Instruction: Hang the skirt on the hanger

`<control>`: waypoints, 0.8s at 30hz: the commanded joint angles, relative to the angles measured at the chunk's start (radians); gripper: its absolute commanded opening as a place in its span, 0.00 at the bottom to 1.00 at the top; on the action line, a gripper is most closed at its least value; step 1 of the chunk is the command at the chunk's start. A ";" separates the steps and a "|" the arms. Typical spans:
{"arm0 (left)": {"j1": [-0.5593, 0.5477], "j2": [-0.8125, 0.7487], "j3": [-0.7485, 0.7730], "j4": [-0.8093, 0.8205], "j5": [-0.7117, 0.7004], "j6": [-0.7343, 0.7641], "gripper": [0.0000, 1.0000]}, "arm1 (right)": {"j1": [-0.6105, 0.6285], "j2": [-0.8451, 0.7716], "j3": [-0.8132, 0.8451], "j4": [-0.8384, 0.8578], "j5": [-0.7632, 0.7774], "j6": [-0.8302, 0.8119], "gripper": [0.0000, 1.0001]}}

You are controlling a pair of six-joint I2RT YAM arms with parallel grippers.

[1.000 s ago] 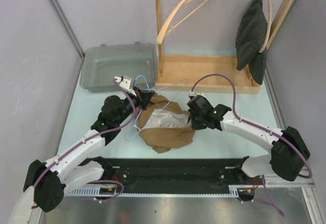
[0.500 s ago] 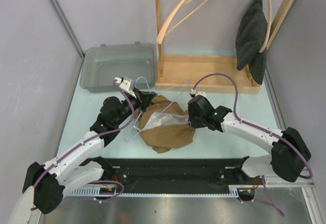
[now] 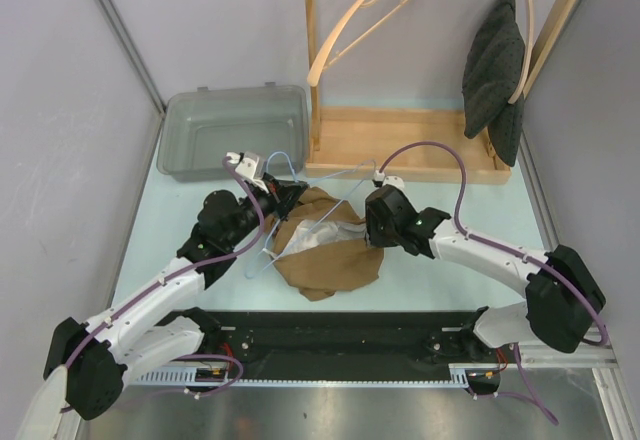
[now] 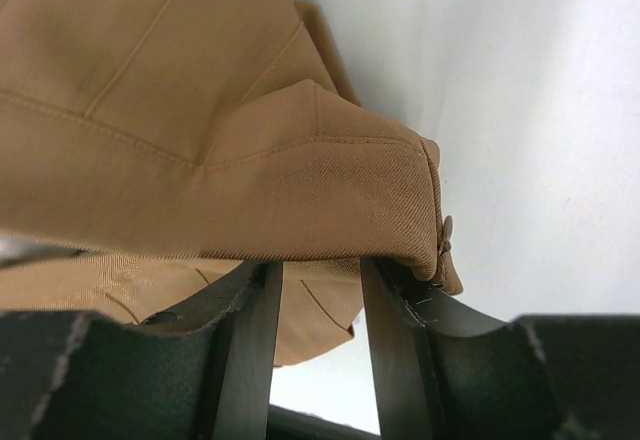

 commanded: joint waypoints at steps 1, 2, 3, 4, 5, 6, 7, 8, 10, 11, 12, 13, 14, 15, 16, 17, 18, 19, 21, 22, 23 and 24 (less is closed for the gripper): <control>-0.012 -0.002 0.007 0.033 0.011 -0.012 0.00 | 0.002 0.017 0.030 0.034 0.079 0.093 0.41; -0.012 -0.003 0.008 0.032 0.009 -0.012 0.00 | 0.001 0.018 0.028 0.037 0.085 0.101 0.41; -0.014 -0.003 0.008 0.030 0.009 -0.012 0.00 | 0.001 0.020 0.030 0.039 0.088 0.110 0.41; -0.015 -0.002 0.010 0.030 0.009 -0.012 0.00 | 0.001 0.020 0.028 0.042 0.099 0.120 0.41; -0.015 -0.002 0.010 0.029 0.010 -0.010 0.00 | 0.001 0.022 0.027 0.054 0.099 0.129 0.41; -0.015 -0.003 0.011 0.029 0.009 -0.010 0.00 | 0.001 0.022 0.027 0.060 0.099 0.135 0.40; -0.015 -0.003 0.011 0.027 0.007 -0.009 0.00 | -0.002 0.022 0.025 0.073 0.104 0.143 0.40; -0.017 -0.003 0.013 0.024 0.007 -0.007 0.00 | -0.002 0.020 0.027 0.079 0.105 0.152 0.40; -0.017 -0.008 0.013 0.022 0.006 -0.009 0.00 | -0.004 0.031 0.025 0.096 0.105 0.157 0.40; -0.018 -0.008 0.011 0.021 0.006 -0.009 0.00 | -0.007 0.034 0.025 0.099 0.104 0.166 0.39; -0.018 -0.009 0.011 0.019 0.004 -0.009 0.00 | -0.007 0.043 0.025 0.105 0.104 0.166 0.39; -0.018 -0.012 0.011 0.018 0.003 -0.007 0.00 | -0.012 0.049 0.025 0.108 0.110 0.173 0.38; -0.020 -0.012 0.011 0.013 0.003 -0.007 0.00 | -0.012 0.061 0.027 0.111 0.110 0.175 0.37; -0.018 -0.014 0.011 0.013 0.003 -0.007 0.00 | -0.013 0.066 0.025 0.116 0.110 0.177 0.36; -0.018 -0.016 0.011 0.012 0.004 -0.007 0.00 | -0.013 0.072 0.027 0.110 0.122 0.183 0.35; -0.018 -0.019 0.010 0.007 0.003 -0.006 0.00 | -0.019 0.083 0.027 0.105 0.125 0.187 0.34; -0.018 -0.022 0.010 0.006 0.003 -0.005 0.00 | -0.021 0.084 0.027 0.096 0.131 0.206 0.33; -0.020 -0.022 0.010 0.004 0.001 -0.004 0.00 | -0.022 0.083 0.025 0.074 0.153 0.212 0.32; -0.020 -0.028 0.008 -0.002 0.001 -0.004 0.00 | -0.021 0.081 0.027 0.056 0.180 0.226 0.28; -0.020 -0.028 0.010 -0.002 0.000 -0.004 0.00 | -0.021 0.080 0.027 0.044 0.203 0.235 0.27; -0.020 -0.031 0.007 -0.004 0.000 -0.004 0.00 | -0.021 0.080 0.025 0.041 0.213 0.236 0.26; -0.020 -0.029 0.007 -0.004 0.001 -0.004 0.00 | -0.021 0.084 0.027 0.039 0.228 0.239 0.25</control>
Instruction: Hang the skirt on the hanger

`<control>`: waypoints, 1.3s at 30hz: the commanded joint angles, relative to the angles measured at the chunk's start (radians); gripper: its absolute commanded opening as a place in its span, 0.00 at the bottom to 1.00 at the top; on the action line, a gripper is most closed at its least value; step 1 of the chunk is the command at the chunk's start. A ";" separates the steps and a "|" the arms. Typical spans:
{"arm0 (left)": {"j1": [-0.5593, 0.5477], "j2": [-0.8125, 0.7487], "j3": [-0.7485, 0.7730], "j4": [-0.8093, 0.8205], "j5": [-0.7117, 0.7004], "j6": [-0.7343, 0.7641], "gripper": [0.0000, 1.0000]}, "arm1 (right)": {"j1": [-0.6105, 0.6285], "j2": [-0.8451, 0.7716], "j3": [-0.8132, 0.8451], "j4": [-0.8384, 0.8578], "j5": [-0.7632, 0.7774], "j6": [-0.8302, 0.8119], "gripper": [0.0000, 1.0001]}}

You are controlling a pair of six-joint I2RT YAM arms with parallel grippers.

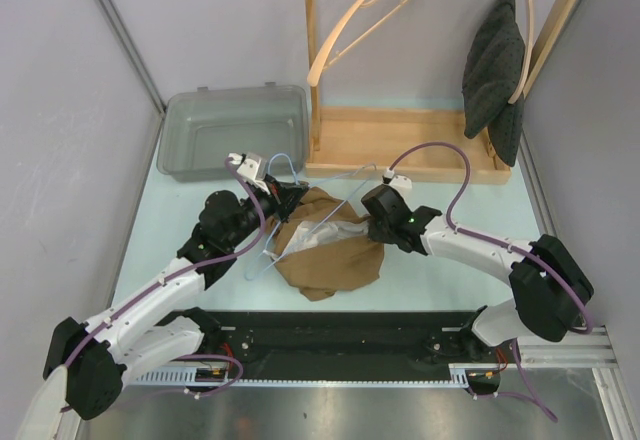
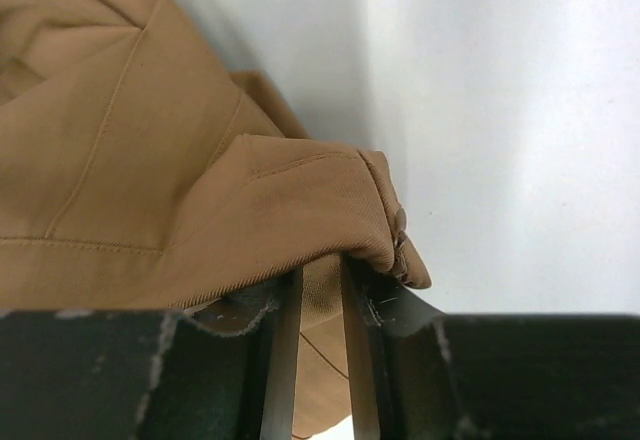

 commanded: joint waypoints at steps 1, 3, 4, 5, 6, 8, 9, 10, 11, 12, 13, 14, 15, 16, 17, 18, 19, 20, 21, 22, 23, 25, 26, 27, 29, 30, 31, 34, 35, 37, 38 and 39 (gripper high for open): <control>-0.012 -0.028 0.007 0.016 0.001 -0.004 0.00 | -0.006 0.003 0.027 -0.017 0.112 0.051 0.25; -0.012 -0.026 0.007 0.016 0.004 -0.004 0.00 | -0.003 0.009 0.027 -0.013 0.121 0.054 0.22; -0.012 -0.026 0.007 0.016 0.004 -0.004 0.00 | -0.001 0.008 0.027 -0.005 0.132 0.054 0.22; -0.013 -0.028 0.008 0.016 0.002 -0.002 0.00 | 0.000 0.006 0.027 0.001 0.137 0.053 0.21; -0.013 -0.028 0.008 0.015 0.004 -0.002 0.00 | 0.005 0.006 0.027 0.010 0.149 0.047 0.21; -0.015 -0.028 0.008 0.013 0.004 -0.002 0.00 | 0.008 -0.004 0.025 0.056 0.149 0.026 0.21; -0.013 -0.029 0.010 0.013 0.004 -0.002 0.00 | 0.010 -0.009 0.025 0.073 0.143 0.019 0.21; -0.013 -0.029 0.010 0.010 0.002 -0.001 0.00 | 0.008 -0.014 0.025 0.105 0.141 0.010 0.21; -0.015 -0.029 0.010 0.010 0.002 -0.001 0.00 | 0.008 -0.014 0.025 0.118 0.137 0.001 0.22; -0.015 -0.032 0.010 0.009 0.002 -0.001 0.00 | 0.008 -0.012 0.025 0.135 0.128 -0.001 0.22; -0.015 -0.032 0.010 0.007 0.001 -0.001 0.00 | 0.008 -0.003 0.027 0.136 0.121 -0.002 0.22; -0.016 -0.032 0.010 0.006 0.001 0.001 0.00 | 0.008 0.002 0.025 0.138 0.120 -0.002 0.22; -0.016 -0.034 0.008 0.005 0.001 0.001 0.00 | 0.008 0.008 0.025 0.136 0.115 -0.001 0.22; -0.016 -0.034 0.008 0.004 0.001 0.001 0.00 | 0.010 0.015 0.028 0.133 0.115 0.004 0.22; -0.016 -0.035 0.008 0.002 -0.001 0.001 0.00 | 0.010 0.022 0.028 0.130 0.115 0.007 0.23; -0.016 -0.037 0.008 0.002 0.001 0.002 0.00 | 0.011 0.028 0.028 0.129 0.115 0.008 0.23; -0.016 -0.037 0.007 0.001 -0.001 0.002 0.00 | 0.011 0.031 0.028 0.126 0.118 0.011 0.24; -0.016 -0.037 0.007 0.002 -0.001 0.001 0.00 | 0.011 0.038 0.027 0.126 0.118 0.013 0.24; -0.016 -0.037 0.005 0.002 -0.003 0.001 0.00 | 0.011 0.040 0.028 0.132 0.118 0.008 0.24; -0.018 -0.037 0.005 0.001 -0.001 0.001 0.00 | 0.011 0.042 0.028 0.133 0.115 0.008 0.25; -0.018 -0.037 0.005 0.001 -0.003 0.001 0.00 | 0.014 0.048 0.028 0.133 0.114 0.008 0.26; -0.019 -0.039 0.004 0.001 -0.003 0.001 0.00 | 0.017 0.051 0.027 0.136 0.108 0.004 0.26; -0.019 -0.039 0.002 0.001 -0.004 0.001 0.00 | 0.019 0.049 0.030 0.129 0.107 0.007 0.26; -0.019 -0.039 0.004 0.001 -0.003 0.001 0.00 | 0.019 0.045 0.031 0.103 0.103 0.011 0.26; -0.019 -0.042 0.004 -0.001 -0.007 0.001 0.00 | 0.028 0.032 0.031 0.070 0.112 0.019 0.26; -0.019 -0.042 0.002 -0.001 -0.010 0.001 0.00 | 0.034 0.017 0.031 0.037 0.120 0.021 0.27; -0.019 -0.042 0.001 0.001 -0.012 0.001 0.00 | 0.039 0.006 0.031 0.021 0.127 0.021 0.29; -0.021 -0.040 -0.002 0.004 -0.010 -0.001 0.00 | 0.053 -0.043 0.030 -0.028 0.146 0.012 0.32; -0.021 -0.040 -0.002 0.004 -0.012 -0.001 0.00 | 0.057 -0.055 0.031 -0.049 0.146 0.010 0.33; -0.021 -0.040 -0.004 0.005 -0.013 -0.001 0.00 | 0.065 -0.087 0.031 -0.074 0.144 0.015 0.34; -0.021 -0.040 -0.004 0.005 -0.013 0.001 0.00 | 0.068 -0.095 0.031 -0.098 0.135 0.016 0.35; -0.021 -0.039 -0.004 0.005 -0.015 -0.001 0.00 | 0.076 -0.101 0.031 -0.109 0.132 0.019 0.36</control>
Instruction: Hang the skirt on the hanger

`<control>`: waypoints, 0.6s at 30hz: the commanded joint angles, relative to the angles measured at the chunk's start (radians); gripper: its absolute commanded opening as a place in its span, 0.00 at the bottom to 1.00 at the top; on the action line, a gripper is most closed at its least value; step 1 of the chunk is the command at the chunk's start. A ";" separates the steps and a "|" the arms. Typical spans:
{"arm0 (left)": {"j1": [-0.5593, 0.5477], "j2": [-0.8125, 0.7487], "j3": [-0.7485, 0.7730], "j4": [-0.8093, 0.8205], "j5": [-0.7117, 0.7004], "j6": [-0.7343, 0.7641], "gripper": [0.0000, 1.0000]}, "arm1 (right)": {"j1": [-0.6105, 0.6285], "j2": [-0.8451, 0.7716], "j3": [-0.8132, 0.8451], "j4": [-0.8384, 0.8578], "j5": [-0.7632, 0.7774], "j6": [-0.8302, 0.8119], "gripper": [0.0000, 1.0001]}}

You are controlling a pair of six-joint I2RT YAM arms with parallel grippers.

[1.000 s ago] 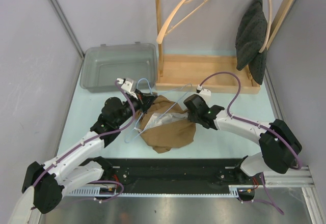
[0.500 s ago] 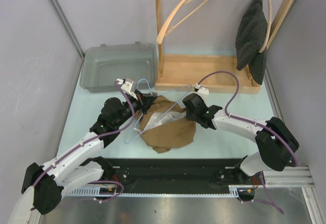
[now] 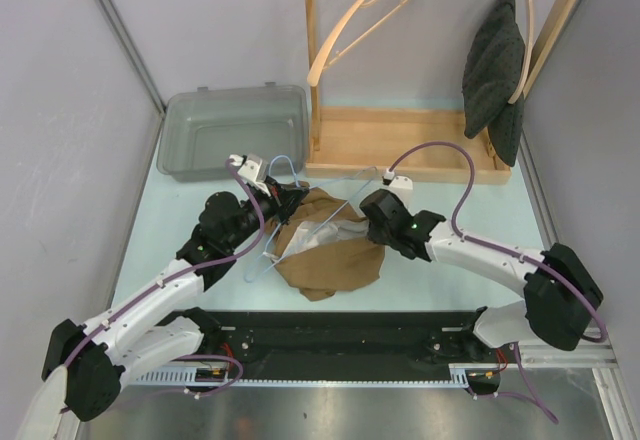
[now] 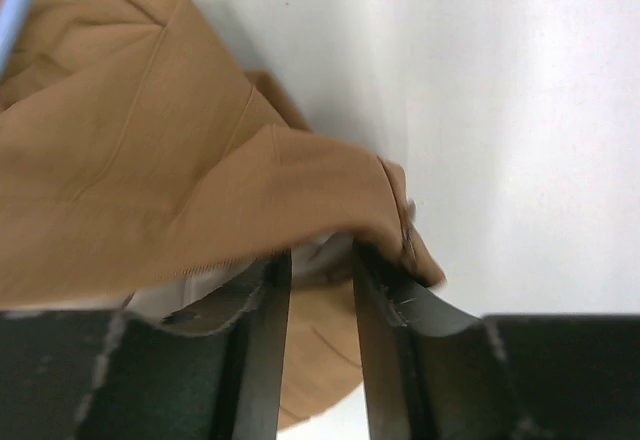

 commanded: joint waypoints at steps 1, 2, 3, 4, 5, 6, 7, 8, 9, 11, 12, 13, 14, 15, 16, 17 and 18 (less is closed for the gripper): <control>-0.008 -0.022 -0.005 0.029 -0.009 -0.002 0.00 | 0.024 -0.065 0.031 -0.092 0.032 0.012 0.37; -0.009 -0.022 -0.005 0.029 -0.009 -0.003 0.00 | 0.027 -0.063 0.031 -0.112 0.028 0.018 0.37; -0.008 -0.022 -0.007 0.029 -0.011 -0.003 0.00 | 0.034 -0.062 0.030 -0.122 0.029 0.021 0.39; -0.008 -0.021 -0.007 0.029 -0.011 -0.003 0.00 | 0.036 -0.053 0.027 -0.126 0.027 0.022 0.39; -0.008 -0.021 -0.007 0.030 -0.011 -0.005 0.00 | 0.036 -0.048 0.025 -0.123 0.026 0.023 0.39; -0.008 -0.022 -0.008 0.032 -0.011 -0.006 0.00 | 0.035 -0.042 0.019 -0.116 0.024 0.023 0.39; -0.009 -0.019 -0.007 0.032 -0.009 -0.008 0.00 | 0.038 -0.030 0.018 -0.091 0.024 0.022 0.39; -0.009 -0.021 -0.007 0.030 -0.009 -0.008 0.00 | 0.036 -0.022 0.014 -0.076 0.024 0.018 0.39; -0.011 -0.019 -0.007 0.030 -0.008 -0.008 0.00 | 0.036 -0.013 0.014 -0.062 0.021 0.017 0.39; -0.012 -0.021 -0.007 0.027 -0.009 -0.008 0.00 | 0.030 0.010 0.014 -0.014 0.023 0.008 0.39; -0.012 -0.024 -0.005 0.024 -0.009 -0.008 0.00 | 0.025 0.018 0.014 -0.001 0.021 0.005 0.39; -0.012 -0.025 -0.005 0.021 -0.009 -0.008 0.00 | 0.018 0.024 0.014 0.033 0.018 0.000 0.39; -0.015 -0.025 -0.005 0.020 -0.011 -0.008 0.00 | 0.015 0.039 0.014 0.047 0.021 -0.008 0.39; -0.014 -0.027 -0.005 0.018 -0.011 -0.008 0.00 | 0.010 0.044 0.014 0.059 0.023 -0.011 0.38; -0.015 -0.027 -0.005 0.013 -0.012 -0.008 0.00 | 0.002 0.050 0.014 0.082 0.026 -0.009 0.38; -0.015 -0.030 -0.004 0.010 -0.012 -0.008 0.00 | -0.002 0.058 0.014 0.092 0.026 -0.012 0.38; -0.017 -0.033 -0.004 0.009 -0.014 -0.008 0.00 | -0.002 0.061 0.014 0.102 0.029 -0.011 0.38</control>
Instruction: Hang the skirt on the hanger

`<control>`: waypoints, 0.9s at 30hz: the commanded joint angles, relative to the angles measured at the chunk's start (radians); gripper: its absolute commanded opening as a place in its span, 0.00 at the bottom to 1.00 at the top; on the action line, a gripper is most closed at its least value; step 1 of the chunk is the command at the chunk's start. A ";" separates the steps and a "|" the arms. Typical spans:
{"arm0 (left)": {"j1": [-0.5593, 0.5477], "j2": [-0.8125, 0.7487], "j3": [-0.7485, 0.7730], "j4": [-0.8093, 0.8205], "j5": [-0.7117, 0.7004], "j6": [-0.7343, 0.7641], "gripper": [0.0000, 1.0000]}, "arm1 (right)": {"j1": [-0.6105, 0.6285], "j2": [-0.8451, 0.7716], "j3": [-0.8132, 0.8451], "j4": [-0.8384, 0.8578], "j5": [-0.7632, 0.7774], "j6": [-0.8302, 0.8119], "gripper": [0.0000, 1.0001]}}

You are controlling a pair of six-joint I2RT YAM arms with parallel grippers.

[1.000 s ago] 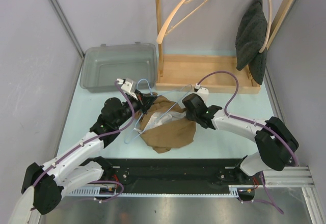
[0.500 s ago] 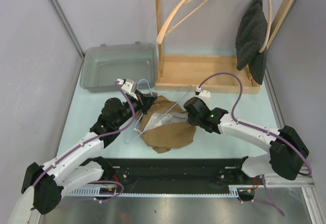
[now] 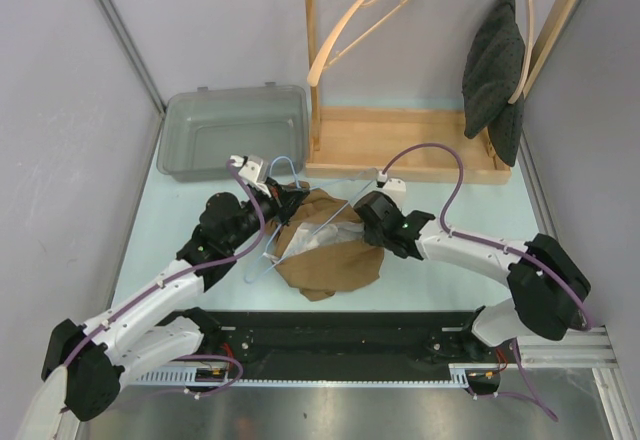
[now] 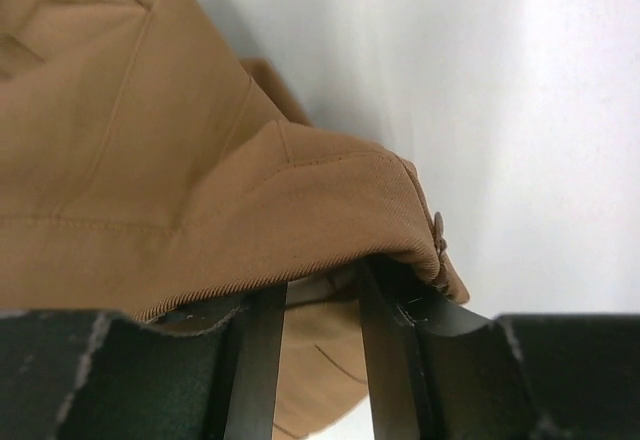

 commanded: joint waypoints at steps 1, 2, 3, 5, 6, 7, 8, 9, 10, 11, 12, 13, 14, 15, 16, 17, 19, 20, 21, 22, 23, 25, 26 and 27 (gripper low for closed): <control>-0.010 -0.036 -0.002 0.007 -0.014 -0.007 0.00 | -0.017 0.022 0.012 0.108 0.040 -0.002 0.38; -0.012 -0.037 0.000 0.005 -0.016 -0.007 0.00 | -0.018 0.025 0.012 0.119 0.042 -0.005 0.37; -0.012 -0.037 0.000 0.004 -0.016 -0.007 0.00 | -0.020 0.032 0.012 0.126 0.041 -0.006 0.37; -0.012 -0.039 0.001 -0.001 -0.017 -0.006 0.00 | -0.027 0.041 0.012 0.137 0.039 0.001 0.36; -0.013 -0.037 0.003 -0.001 -0.018 -0.006 0.00 | -0.029 0.048 0.012 0.139 0.033 0.000 0.35; -0.015 -0.037 0.003 -0.004 -0.018 -0.004 0.00 | -0.031 0.053 0.012 0.136 0.030 0.004 0.34; -0.013 -0.039 0.003 -0.004 -0.019 -0.004 0.00 | -0.034 0.059 0.010 0.131 0.028 0.004 0.30; -0.013 -0.037 0.003 -0.005 -0.019 -0.004 0.00 | -0.032 0.059 0.012 0.121 0.024 0.004 0.27; -0.013 -0.039 0.004 -0.005 -0.019 -0.003 0.00 | -0.034 0.062 0.012 0.114 0.022 0.010 0.24; -0.013 -0.037 0.003 -0.005 -0.019 -0.003 0.00 | -0.034 0.061 0.010 0.107 0.022 0.013 0.22; -0.013 -0.037 0.003 -0.005 -0.019 -0.003 0.00 | -0.034 0.064 0.012 0.088 0.021 0.015 0.21; -0.013 -0.040 0.003 -0.005 -0.021 -0.003 0.00 | -0.034 0.062 0.012 0.081 0.022 0.018 0.16; -0.013 -0.039 0.003 -0.005 -0.021 -0.003 0.00 | -0.034 0.059 0.012 0.064 0.024 0.026 0.11; -0.013 -0.042 0.003 -0.005 -0.021 -0.003 0.00 | -0.034 0.049 0.012 0.055 0.027 0.030 0.05; -0.013 -0.045 0.001 -0.005 -0.021 -0.003 0.00 | -0.032 0.039 0.012 0.047 0.030 0.030 0.00; -0.013 -0.048 0.001 -0.005 -0.022 -0.003 0.00 | -0.032 0.027 0.012 0.032 0.036 0.033 0.00; -0.015 -0.056 0.000 -0.004 -0.024 -0.003 0.00 | -0.031 -0.020 0.010 0.016 0.044 0.030 0.00; -0.015 -0.057 0.000 -0.004 -0.024 -0.001 0.00 | -0.031 -0.040 0.012 -0.001 0.051 0.030 0.00; -0.015 -0.057 -0.002 -0.005 -0.025 -0.001 0.00 | -0.035 -0.063 0.012 -0.010 0.054 0.027 0.00; -0.015 -0.062 0.000 -0.007 -0.027 -0.001 0.00 | -0.034 -0.106 0.012 -0.021 0.057 0.029 0.00; -0.015 -0.062 -0.002 -0.005 -0.027 -0.001 0.00 | -0.035 -0.129 0.012 -0.045 0.059 0.032 0.00; -0.015 -0.063 -0.003 -0.004 -0.025 -0.001 0.00 | -0.041 -0.187 0.012 -0.071 0.050 0.035 0.00; -0.015 -0.063 -0.003 -0.001 -0.027 -0.001 0.00 | -0.044 -0.203 0.012 -0.093 0.044 0.035 0.00; -0.015 -0.063 -0.003 0.001 -0.027 -0.001 0.00 | -0.046 -0.218 0.012 -0.102 0.042 0.039 0.00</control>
